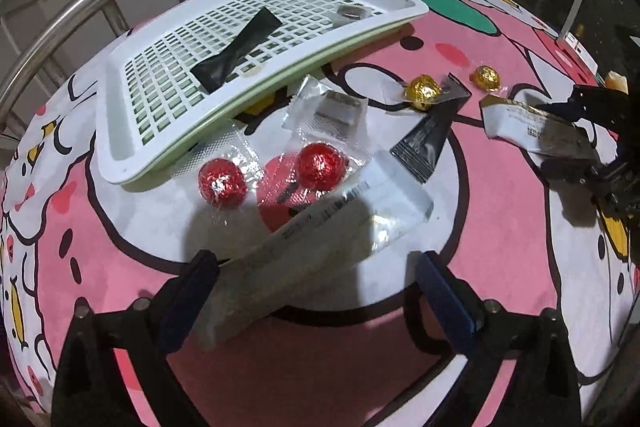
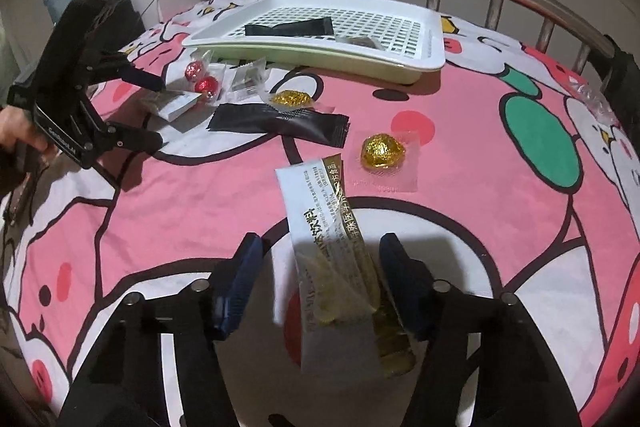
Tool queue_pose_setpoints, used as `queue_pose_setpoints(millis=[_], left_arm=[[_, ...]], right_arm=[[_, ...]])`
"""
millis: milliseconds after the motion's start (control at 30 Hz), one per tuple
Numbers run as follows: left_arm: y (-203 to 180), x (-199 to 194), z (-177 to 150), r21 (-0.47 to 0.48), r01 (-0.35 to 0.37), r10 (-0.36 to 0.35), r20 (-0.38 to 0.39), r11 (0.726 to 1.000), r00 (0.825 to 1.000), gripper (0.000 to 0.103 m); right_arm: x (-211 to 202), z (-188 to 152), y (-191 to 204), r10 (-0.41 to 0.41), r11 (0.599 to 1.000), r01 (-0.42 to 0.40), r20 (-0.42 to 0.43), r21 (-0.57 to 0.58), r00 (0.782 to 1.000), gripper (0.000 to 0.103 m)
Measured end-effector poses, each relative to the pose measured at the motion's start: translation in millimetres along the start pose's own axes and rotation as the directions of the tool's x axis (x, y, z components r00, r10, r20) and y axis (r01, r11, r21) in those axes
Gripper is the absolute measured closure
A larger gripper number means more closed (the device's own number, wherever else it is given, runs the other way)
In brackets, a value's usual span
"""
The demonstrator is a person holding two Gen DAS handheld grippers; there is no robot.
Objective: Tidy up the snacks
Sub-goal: 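Grasp the white-and-gold snack bar with the right gripper while the left gripper grasps the white snack bar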
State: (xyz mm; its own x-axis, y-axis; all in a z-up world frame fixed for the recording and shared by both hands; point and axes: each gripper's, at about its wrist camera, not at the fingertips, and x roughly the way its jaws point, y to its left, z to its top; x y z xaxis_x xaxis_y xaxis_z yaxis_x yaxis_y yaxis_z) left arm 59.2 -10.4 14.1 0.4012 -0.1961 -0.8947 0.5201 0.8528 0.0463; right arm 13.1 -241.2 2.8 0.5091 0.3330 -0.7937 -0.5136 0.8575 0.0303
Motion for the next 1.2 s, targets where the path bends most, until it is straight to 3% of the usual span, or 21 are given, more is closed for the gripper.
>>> queue_pose_setpoints(millis=[100,200,267,333,500,533,633,800,867,900,933,1033,1133,1167,1200], left_arm=[[-2,-5,-3,-0.001,-0.006,0.006,0.002,1.000,1.000,0.019],[-5,-9,-4,-0.023,-0.014,0.014,0.001,1.000,1.000,0.039],[-8,-13,-4,-0.040,-0.002,0.002,0.001,0.999,1.000,0.060],[-13,-14,-4,-0.052,0.014,-0.014,-0.010,0.999,1.000,0.067],[-30,-20,-6,-0.059,0.065,-0.066,-0.030,0.996,0.997,0.068],[-31,-22,-6,-0.071,0.079,-0.080,-0.018,0.994,0.997,0.064],[-34,-28,-3,-0.081,0.062,-0.060,0.023,0.995,0.998,0.021],[-39,-20,6,-0.108,0.054,-0.049,0.048,0.993,0.998,0.018],[-42,-10,8,-0.109,0.024,-0.021,0.032,0.994,0.999,0.023],[-41,-6,7,-0.119,0.030,-0.028,0.024,0.992,0.999,0.028],[-40,0,8,-0.134,0.042,-0.041,0.011,0.990,0.999,0.041],[-43,1,7,-0.137,-0.002,0.006,0.028,0.991,1.000,0.054],[-42,-1,4,-0.162,0.004,0.003,0.045,0.987,0.999,0.071],[-42,-2,2,-0.174,0.008,0.001,0.052,0.985,0.999,0.071],[-42,-2,1,-0.182,0.009,0.002,0.060,0.983,0.998,0.071]], right_arm=[[-1,0,3,-0.001,1.000,0.001,0.000,-0.013,1.000,0.057],[-1,1,6,0.007,1.000,-0.007,-0.002,-0.013,1.000,0.072],[-1,2,7,0.008,1.000,-0.008,-0.002,-0.009,1.000,0.074],[-2,1,9,0.018,1.000,-0.018,0.001,-0.003,1.000,0.075],[-4,-1,10,0.059,0.998,-0.059,0.004,0.021,0.998,0.079],[-4,-1,9,0.061,0.998,-0.061,0.006,0.025,0.998,0.079],[-5,-1,9,0.064,0.997,-0.064,0.012,0.035,0.998,0.080],[-7,-1,10,0.063,0.997,-0.064,0.028,0.043,0.998,0.082],[-9,0,10,0.064,0.997,-0.066,0.038,0.046,0.997,0.087],[-10,1,9,0.069,0.996,-0.071,0.041,0.051,0.997,0.088],[-10,1,8,0.080,0.995,-0.083,0.046,0.056,0.996,0.088],[-8,0,11,0.063,0.997,-0.065,0.033,0.041,0.997,0.089],[-8,1,14,0.054,0.998,-0.055,0.023,0.025,0.998,0.087],[-9,1,14,0.047,0.998,-0.048,0.029,0.031,0.998,0.084],[-9,1,15,0.045,0.998,-0.046,0.030,0.035,0.999,0.071]])
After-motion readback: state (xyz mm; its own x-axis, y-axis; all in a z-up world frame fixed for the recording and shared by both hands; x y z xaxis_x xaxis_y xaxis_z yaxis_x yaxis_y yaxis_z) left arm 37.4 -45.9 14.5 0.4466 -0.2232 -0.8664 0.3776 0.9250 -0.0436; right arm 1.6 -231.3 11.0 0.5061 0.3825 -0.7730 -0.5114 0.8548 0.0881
